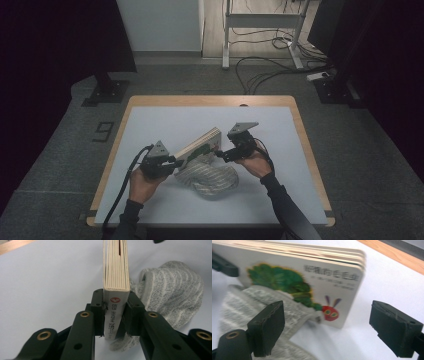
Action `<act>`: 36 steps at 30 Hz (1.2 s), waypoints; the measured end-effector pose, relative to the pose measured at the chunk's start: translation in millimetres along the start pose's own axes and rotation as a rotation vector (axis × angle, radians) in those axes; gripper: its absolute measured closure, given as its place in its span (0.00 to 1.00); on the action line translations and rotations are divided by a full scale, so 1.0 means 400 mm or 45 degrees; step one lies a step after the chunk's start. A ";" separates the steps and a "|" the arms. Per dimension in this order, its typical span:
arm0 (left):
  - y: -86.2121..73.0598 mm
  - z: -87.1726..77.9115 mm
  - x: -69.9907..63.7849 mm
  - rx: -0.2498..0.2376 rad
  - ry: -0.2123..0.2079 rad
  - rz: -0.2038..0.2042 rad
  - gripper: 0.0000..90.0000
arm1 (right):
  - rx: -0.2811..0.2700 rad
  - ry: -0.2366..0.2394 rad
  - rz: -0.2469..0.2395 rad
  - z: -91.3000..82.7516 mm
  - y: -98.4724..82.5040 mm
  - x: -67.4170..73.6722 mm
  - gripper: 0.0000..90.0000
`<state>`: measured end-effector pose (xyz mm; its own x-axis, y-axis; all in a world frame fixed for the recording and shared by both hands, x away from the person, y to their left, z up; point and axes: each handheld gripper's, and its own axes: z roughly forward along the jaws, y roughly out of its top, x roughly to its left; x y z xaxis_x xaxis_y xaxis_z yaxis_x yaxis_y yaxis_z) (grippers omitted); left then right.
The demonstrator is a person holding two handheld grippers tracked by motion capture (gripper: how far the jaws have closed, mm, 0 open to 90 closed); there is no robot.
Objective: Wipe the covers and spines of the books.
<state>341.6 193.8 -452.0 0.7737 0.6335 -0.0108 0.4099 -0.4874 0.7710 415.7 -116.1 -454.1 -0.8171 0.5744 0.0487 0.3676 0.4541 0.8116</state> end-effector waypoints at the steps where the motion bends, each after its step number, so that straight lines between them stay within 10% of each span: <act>1: 0.000 0.000 0.000 0.001 0.001 0.003 0.81 | -0.009 -0.002 0.004 0.005 0.001 -0.007 0.14; 20: -0.007 -0.001 -0.001 0.042 0.012 0.017 0.78 | -0.052 0.166 -0.067 0.086 0.043 -0.039 0.16; 36: -0.003 -0.001 0.031 0.043 0.057 -0.009 0.79 | -0.068 0.101 -0.066 0.045 0.011 -0.022 0.31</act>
<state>350.5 202.3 -452.8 0.7489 0.6626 0.0128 0.4320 -0.5026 0.7488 432.4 -106.9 -461.2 -0.8677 0.4946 0.0501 0.3016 0.4437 0.8439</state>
